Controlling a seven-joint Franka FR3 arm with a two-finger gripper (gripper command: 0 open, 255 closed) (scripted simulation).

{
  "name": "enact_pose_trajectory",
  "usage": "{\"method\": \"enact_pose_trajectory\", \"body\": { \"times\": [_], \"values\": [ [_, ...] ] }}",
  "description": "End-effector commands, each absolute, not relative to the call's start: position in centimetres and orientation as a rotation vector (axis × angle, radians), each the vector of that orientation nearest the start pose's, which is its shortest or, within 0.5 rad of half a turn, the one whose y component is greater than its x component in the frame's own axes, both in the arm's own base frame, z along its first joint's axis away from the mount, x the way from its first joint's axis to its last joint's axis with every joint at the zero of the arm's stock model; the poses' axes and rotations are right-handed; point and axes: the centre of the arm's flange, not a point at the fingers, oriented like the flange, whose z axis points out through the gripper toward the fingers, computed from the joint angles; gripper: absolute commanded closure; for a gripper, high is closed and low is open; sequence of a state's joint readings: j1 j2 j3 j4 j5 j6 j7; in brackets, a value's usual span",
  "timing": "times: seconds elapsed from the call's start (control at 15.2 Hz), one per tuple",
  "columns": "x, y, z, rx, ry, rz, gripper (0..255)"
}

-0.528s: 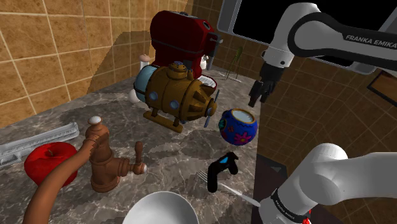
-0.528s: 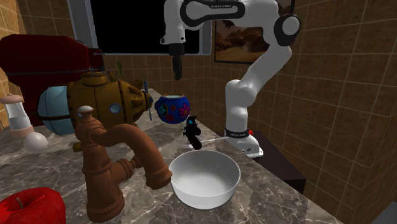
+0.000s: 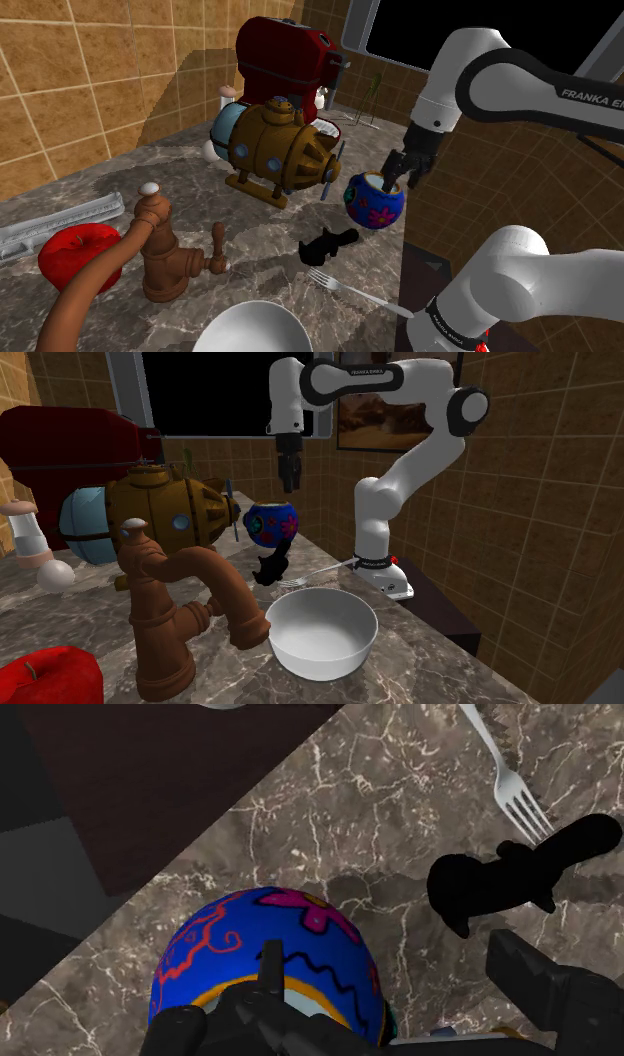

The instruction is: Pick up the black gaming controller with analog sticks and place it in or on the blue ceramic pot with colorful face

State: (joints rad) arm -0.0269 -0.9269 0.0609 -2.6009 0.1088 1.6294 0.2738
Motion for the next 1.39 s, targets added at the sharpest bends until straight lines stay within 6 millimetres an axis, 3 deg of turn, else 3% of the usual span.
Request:
{"method": "enact_pose_trajectory", "body": {
  "times": [0.0,0.46,0.86,1.32],
  "values": [
    [26.5,4.3,50.8,-3.029,0.539,0.089,0],
    [24.8,11.9,46.9,-2.905,0.907,0.109,0],
    [24.9,18.6,43.7,-2.765,1.205,0.124,0],
    [24.9,19.2,40.5,-2.764,1.207,0.124,0]
  ]
}}
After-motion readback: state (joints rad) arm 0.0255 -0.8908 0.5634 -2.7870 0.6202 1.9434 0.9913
